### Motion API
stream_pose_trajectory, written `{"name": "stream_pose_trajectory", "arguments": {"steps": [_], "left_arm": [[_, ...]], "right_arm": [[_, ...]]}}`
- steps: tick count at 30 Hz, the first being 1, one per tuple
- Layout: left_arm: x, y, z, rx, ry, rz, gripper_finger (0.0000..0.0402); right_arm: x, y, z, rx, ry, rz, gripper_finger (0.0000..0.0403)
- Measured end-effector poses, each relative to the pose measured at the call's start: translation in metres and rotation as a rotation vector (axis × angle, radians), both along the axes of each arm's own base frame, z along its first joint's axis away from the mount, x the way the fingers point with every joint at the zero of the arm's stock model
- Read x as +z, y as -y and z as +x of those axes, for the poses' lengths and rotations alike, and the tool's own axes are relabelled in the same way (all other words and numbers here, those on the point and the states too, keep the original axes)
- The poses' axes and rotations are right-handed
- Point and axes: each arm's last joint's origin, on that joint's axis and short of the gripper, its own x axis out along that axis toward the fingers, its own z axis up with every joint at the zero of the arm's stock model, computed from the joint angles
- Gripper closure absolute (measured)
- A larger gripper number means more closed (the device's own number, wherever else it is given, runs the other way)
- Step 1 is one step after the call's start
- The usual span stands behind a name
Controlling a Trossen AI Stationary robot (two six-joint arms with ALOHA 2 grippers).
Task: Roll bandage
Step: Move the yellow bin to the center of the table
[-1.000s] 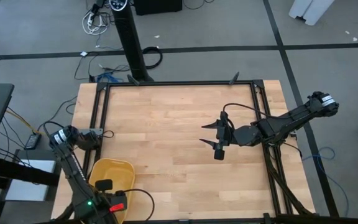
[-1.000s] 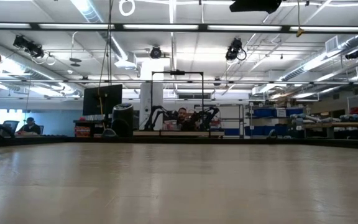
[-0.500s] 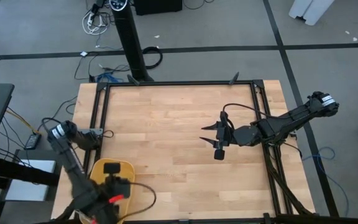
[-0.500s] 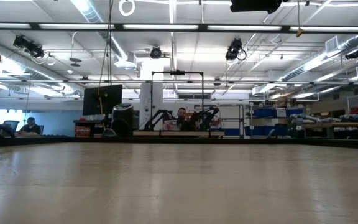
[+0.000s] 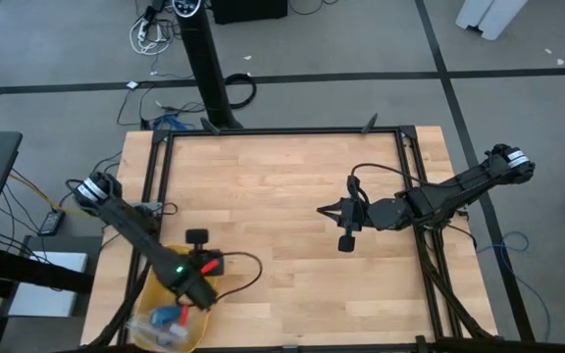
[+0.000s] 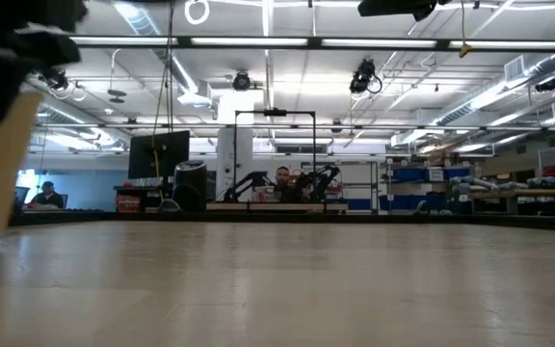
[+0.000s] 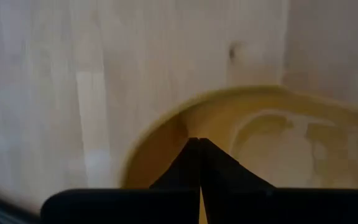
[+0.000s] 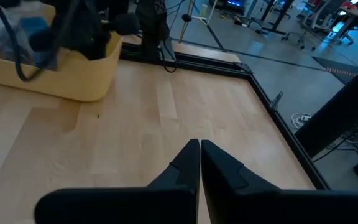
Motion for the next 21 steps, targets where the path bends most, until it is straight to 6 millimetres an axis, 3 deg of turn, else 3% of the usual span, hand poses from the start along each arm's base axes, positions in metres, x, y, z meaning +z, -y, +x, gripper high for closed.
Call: {"name": "stream_pose_trajectory", "arguments": {"steps": [4, 13, 21], "left_arm": [[-0.010, -0.018, 0.014, 0.006, 0.052, 0.057, 0.0399], [-0.010, -0.061, 0.059, -0.001, 0.228, 0.175, 0.0400], [-0.028, -0.117, 0.098, -0.030, 0.460, 0.190, 0.0400]], "right_arm": [[0.000, 0.000, 0.000, 0.000, -0.001, 0.000, 0.0390], [-0.001, -0.001, 0.000, 0.008, -0.010, -0.017, 0.0397], [-0.001, -0.007, -0.004, 0.035, -0.020, -0.032, 0.0396]]}}
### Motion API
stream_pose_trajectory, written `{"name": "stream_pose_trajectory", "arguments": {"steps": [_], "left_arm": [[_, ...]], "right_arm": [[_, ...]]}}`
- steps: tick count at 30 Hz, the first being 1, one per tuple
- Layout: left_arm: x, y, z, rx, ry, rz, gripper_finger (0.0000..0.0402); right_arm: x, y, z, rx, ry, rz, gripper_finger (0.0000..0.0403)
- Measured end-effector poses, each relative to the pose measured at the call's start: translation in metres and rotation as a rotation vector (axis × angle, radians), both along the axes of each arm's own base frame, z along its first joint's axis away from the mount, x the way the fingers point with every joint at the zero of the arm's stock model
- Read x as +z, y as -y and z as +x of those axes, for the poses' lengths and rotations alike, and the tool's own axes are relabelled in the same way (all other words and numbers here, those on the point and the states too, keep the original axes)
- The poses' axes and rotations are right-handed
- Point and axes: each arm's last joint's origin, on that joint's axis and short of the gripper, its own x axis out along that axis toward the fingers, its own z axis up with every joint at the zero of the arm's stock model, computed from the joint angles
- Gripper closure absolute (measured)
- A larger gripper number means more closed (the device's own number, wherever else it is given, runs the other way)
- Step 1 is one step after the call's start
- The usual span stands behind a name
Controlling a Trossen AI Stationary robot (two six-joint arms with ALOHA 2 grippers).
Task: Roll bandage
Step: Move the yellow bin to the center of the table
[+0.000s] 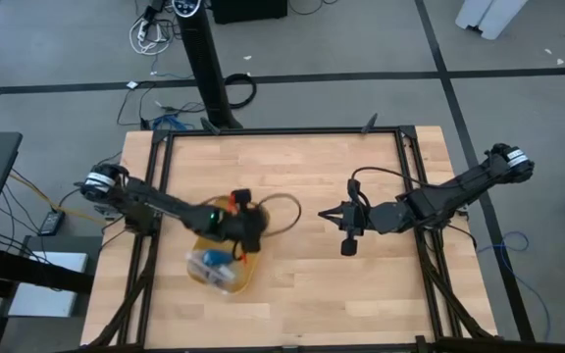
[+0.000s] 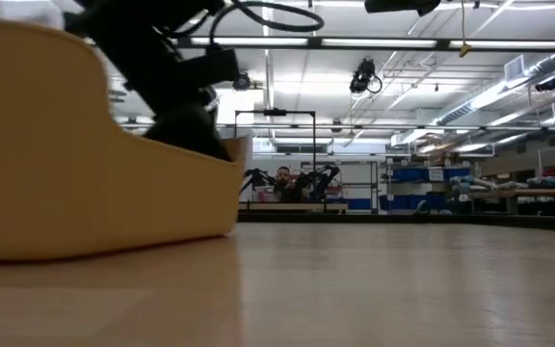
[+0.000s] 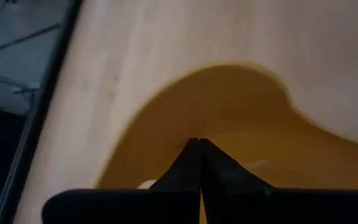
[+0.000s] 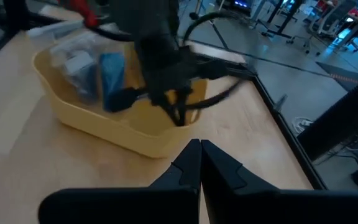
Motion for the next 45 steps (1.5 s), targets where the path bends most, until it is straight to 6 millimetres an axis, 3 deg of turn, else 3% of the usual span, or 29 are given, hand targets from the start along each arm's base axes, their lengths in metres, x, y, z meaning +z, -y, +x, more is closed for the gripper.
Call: {"name": "stream_pose_trajectory", "arguments": {"steps": [7, 11, 17, 22, 28, 37, 45], "left_arm": [[0.020, -0.050, 0.027, -0.089, 0.201, -0.045, 0.0401], [0.036, -0.073, 0.026, -0.085, 0.255, -0.041, 0.0401], [0.106, -0.065, -0.005, -0.135, 0.364, -0.056, 0.0401], [0.138, -0.046, -0.044, -0.143, 0.484, -0.195, 0.0401], [0.129, -0.024, -0.074, -0.100, 0.469, -0.203, 0.0401], [0.112, -0.013, -0.098, -0.066, 0.512, -0.300, 0.0401], [0.112, -0.009, -0.106, -0.086, 0.551, -0.310, 0.0401]], "right_arm": [[0.003, -0.002, -0.011, -0.048, -0.001, -0.018, 0.0397], [0.004, -0.006, -0.013, -0.032, 0.006, 0.011, 0.0397], [-0.017, -0.005, 0.006, 0.013, -0.006, 0.123, 0.0398], [-0.042, 0.007, 0.040, -0.061, 0.010, 0.155, 0.0399], [-0.048, 0.035, 0.089, -0.152, -0.072, 0.156, 0.0399], [-0.032, 0.081, 0.147, -0.159, -0.387, 0.245, 0.0399], [-0.066, 0.108, 0.176, -0.239, -0.620, 0.312, 0.0399]]}}
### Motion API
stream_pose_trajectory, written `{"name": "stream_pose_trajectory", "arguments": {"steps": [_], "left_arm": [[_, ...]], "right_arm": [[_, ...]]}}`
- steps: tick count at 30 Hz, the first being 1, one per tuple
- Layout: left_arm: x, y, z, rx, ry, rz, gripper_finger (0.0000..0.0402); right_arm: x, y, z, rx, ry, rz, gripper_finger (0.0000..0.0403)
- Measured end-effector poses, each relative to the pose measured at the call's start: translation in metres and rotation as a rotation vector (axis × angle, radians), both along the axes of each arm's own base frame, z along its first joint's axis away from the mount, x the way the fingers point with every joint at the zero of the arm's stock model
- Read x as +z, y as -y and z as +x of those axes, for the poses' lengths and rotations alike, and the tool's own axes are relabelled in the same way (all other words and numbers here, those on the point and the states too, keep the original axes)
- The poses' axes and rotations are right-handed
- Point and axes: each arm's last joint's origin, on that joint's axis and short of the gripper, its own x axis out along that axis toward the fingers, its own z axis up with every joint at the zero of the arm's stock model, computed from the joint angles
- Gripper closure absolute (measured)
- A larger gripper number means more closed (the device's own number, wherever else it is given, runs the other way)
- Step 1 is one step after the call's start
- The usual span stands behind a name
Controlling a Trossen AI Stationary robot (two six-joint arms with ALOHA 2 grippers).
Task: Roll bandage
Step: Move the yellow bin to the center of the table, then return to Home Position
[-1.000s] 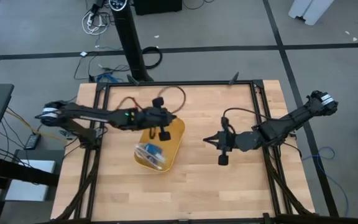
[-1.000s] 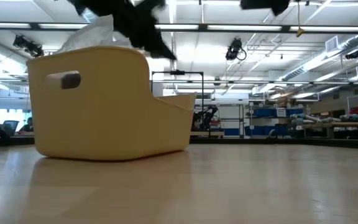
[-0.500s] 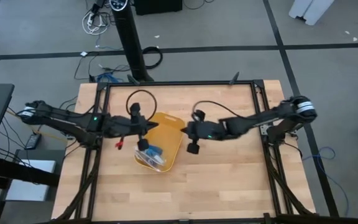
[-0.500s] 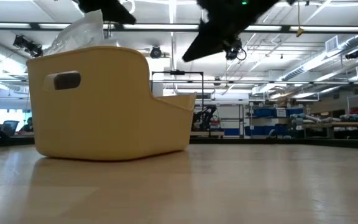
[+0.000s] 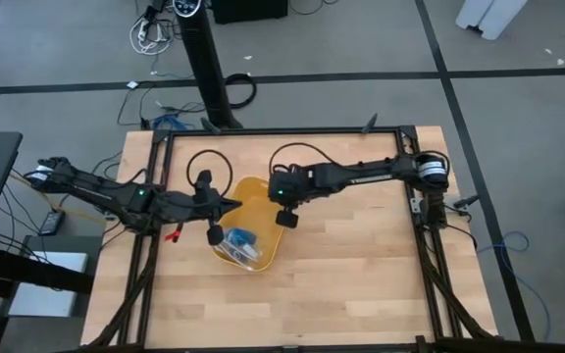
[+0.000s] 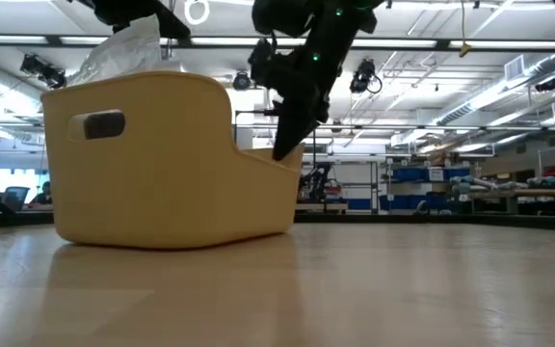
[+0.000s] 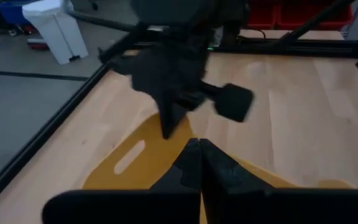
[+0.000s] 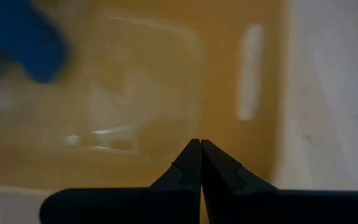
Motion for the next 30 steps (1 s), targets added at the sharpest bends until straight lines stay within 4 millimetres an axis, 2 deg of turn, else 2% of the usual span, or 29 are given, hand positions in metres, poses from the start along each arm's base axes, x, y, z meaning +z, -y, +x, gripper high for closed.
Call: {"name": "stream_pose_trajectory", "arguments": {"steps": [5, 12, 15, 18, 21, 24, 27, 30], "left_arm": [[0.001, 0.002, 0.000, -0.011, 0.005, 0.003, 0.0401], [0.001, 0.002, 0.000, -0.009, 0.004, 0.011, 0.0401], [0.000, 0.002, -0.001, -0.002, 0.002, 0.020, 0.0401], [0.000, 0.001, -0.002, 0.014, -0.007, 0.046, 0.0401], [0.003, 0.000, -0.004, 0.014, 0.014, 0.039, 0.0401], [0.007, 0.003, -0.008, -0.024, 0.054, 0.046, 0.0401], [-0.002, 0.005, -0.014, -0.083, 0.112, 0.046, 0.0401], [-0.017, 0.005, -0.020, -0.141, 0.183, 0.038, 0.0401]], "right_arm": [[0.003, 0.017, 0.000, -0.123, -0.103, -0.142, 0.0401], [0.012, 0.052, -0.010, -0.265, -0.154, -0.340, 0.0401], [0.021, 0.066, -0.018, -0.285, -0.185, -0.425, 0.0402], [0.036, 0.072, -0.027, -0.268, -0.174, -0.439, 0.0402], [0.066, 0.065, -0.039, -0.247, -0.084, -0.442, 0.0402], [0.090, 0.049, -0.055, -0.158, 0.059, -0.405, 0.0402], [0.096, 0.030, -0.074, -0.025, 0.220, -0.345, 0.0403], [0.090, 0.016, -0.098, 0.105, 0.376, -0.291, 0.0403]]}}
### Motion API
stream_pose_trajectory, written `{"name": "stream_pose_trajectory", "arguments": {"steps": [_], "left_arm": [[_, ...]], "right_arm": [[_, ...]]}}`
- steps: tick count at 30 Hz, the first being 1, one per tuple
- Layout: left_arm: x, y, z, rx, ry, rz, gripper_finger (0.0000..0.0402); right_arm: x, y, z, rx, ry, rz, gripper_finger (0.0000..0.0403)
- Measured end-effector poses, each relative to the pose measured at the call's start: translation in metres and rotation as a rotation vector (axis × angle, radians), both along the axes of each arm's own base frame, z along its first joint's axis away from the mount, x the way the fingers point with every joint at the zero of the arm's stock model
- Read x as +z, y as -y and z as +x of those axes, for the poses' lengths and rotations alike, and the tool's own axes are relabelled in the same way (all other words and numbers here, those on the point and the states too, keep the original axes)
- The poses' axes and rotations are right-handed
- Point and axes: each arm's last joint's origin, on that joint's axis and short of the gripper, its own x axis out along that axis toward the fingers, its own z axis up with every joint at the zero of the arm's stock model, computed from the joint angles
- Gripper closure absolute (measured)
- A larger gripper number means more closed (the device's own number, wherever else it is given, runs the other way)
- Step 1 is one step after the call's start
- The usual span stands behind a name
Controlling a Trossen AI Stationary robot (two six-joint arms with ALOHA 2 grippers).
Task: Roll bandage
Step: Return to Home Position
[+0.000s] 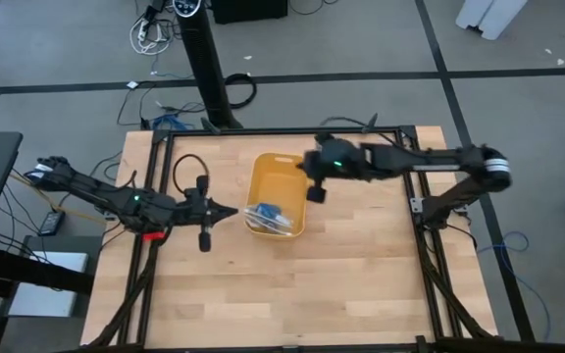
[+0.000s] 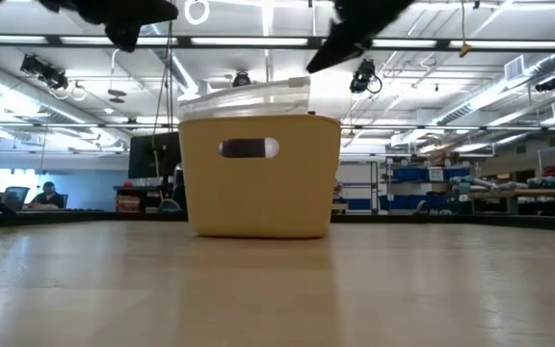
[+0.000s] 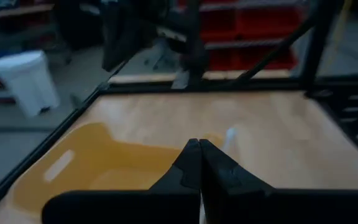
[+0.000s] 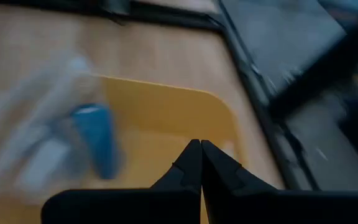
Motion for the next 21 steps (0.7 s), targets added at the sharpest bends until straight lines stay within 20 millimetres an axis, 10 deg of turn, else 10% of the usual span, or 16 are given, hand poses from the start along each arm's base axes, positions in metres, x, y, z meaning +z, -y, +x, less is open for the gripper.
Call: {"name": "stream_pose_trajectory", "arguments": {"steps": [12, 21], "left_arm": [[-0.057, -0.021, -0.011, -0.092, 0.056, 0.011, 0.0401], [-0.063, -0.042, -0.026, -0.079, 0.139, -0.002, 0.0401]], "right_arm": [[-0.079, -0.021, -0.090, 0.333, 0.383, 0.047, 0.0403], [-0.108, -0.023, -0.148, 0.363, 0.545, 0.062, 0.0403]]}}
